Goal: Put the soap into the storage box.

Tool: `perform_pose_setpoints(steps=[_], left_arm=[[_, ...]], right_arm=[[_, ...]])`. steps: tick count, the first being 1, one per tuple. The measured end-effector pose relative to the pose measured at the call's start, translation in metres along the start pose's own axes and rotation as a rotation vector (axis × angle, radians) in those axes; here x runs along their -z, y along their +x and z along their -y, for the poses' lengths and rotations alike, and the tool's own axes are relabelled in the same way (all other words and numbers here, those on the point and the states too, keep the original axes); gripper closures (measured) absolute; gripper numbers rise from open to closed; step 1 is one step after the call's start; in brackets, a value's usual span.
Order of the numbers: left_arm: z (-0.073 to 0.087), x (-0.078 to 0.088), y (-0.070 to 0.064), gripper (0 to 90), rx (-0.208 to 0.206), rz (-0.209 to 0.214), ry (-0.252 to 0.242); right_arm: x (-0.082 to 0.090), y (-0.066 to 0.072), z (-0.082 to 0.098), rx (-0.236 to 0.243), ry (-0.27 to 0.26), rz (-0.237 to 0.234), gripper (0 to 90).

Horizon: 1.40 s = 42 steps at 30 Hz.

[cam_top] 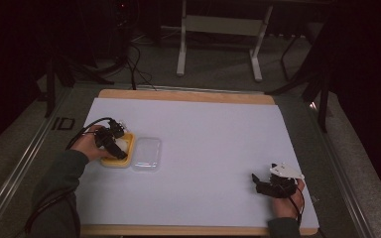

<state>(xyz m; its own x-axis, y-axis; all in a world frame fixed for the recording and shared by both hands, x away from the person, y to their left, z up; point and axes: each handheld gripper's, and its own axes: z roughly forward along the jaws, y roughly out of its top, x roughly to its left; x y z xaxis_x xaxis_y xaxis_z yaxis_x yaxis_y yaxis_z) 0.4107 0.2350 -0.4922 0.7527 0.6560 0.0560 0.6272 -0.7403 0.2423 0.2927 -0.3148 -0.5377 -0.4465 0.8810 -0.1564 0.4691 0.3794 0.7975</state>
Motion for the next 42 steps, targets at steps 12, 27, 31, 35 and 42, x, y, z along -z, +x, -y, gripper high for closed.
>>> perform_pose_setpoints(steps=[12,27,31,35,42], left_arm=[[0.001,-0.003,0.003,23.0,0.028,0.016,-0.001],[0.004,0.004,0.006,17.3,0.041,0.04,-0.038],[0.004,0.006,0.006,14.0,0.04,0.038,-0.042],[0.005,0.01,0.005,12.3,0.039,0.023,-0.058],[0.007,0.022,0.001,15.7,0.023,0.004,-0.099]], right_arm=[[0.0,0.0,0.0,0.003,-0.001,-0.001,14.5],[0.0,0.0,0.0,0.008,0.0,-0.002,14.5],[0.0,0.0,0.0,0.008,0.0,-0.002,14.5],[0.0,0.0,0.0,0.009,-0.001,-0.001,14.5],[0.0,0.0,0.0,0.008,-0.001,-0.002,14.5]])
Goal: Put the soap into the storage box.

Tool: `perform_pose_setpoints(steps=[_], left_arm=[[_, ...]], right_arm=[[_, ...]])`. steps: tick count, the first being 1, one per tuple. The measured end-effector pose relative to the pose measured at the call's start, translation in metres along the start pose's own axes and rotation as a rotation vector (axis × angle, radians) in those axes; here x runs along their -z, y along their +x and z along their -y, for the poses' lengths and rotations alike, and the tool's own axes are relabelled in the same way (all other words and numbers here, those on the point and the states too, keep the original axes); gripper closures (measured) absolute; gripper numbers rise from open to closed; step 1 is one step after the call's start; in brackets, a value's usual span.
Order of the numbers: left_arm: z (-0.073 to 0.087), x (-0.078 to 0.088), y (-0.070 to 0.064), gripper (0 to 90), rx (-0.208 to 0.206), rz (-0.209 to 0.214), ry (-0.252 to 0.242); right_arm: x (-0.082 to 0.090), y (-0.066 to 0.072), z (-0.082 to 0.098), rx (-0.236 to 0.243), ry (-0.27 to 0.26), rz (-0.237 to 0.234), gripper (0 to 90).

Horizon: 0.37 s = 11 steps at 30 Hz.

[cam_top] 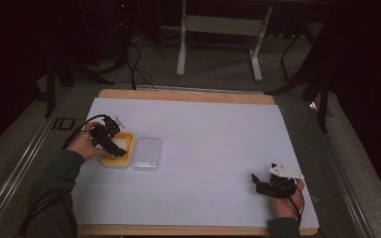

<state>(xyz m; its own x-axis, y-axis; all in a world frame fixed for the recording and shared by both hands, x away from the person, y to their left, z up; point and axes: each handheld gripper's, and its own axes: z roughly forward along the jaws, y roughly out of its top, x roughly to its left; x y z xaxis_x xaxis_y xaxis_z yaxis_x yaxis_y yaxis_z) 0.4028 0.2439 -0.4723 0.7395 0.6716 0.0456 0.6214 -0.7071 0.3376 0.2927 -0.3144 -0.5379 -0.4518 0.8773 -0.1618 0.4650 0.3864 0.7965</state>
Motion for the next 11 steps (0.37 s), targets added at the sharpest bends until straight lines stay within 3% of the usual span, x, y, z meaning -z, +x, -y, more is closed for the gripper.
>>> perform_pose_setpoints(steps=[9,11], left_arm=[[0.003,0.011,-0.012,20.1,-0.021,-0.017,-0.07],[0.006,0.017,-0.025,20.3,-0.04,-0.039,-0.129]], right_arm=[[0.0,0.0,0.0,-0.003,0.004,0.0,14.5],[-0.002,-0.001,-0.001,-0.014,0.021,-0.007,14.5]])
